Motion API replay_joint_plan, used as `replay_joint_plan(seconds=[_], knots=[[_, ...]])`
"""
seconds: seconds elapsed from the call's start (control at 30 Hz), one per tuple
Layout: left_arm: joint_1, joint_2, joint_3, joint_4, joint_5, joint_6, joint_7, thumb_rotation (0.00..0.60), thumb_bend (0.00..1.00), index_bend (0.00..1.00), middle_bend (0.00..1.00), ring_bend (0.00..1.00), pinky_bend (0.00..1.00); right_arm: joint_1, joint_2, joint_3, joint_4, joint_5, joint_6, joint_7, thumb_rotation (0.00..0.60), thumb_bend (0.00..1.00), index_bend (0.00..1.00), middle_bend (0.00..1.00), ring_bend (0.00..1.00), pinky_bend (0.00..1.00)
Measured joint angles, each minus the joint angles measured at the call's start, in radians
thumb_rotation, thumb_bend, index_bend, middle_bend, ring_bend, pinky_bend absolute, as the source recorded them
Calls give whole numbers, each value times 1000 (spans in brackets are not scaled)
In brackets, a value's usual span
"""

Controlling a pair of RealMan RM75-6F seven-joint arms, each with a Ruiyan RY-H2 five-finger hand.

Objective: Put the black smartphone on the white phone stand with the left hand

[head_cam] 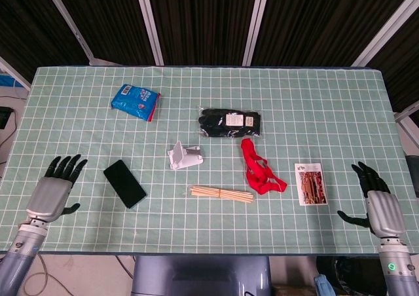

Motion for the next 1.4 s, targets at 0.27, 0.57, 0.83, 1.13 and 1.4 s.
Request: replay_joint_plan(seconds=[0.27,0.57,0.83,1.13,1.4], knots=[[-139,33,-26,-45,-99,-210,134,600,142,60,42,0,0,4,10,5,-13,23,-21,13,600,108,0,0,0,150],[-305,25,-28,-26,-273,-398,299,600,150,158,113,0,0,8,19,9,-21,41,-37,28,600,109,0,0,0,150],[-380,-10,3,-5,-342,-441,343,600,151,176,137,0,0,9,21,11,-23,47,-40,34,600,110,0,0,0,150],[-425,-39,49,20,-371,-444,363,600,152,198,154,0,0,9,24,11,-24,47,-42,42,600,110,0,0,0,150],[-446,-69,69,47,-380,-437,356,600,151,196,158,0,0,9,24,12,-26,51,-41,42,600,111,0,0,0,150]])
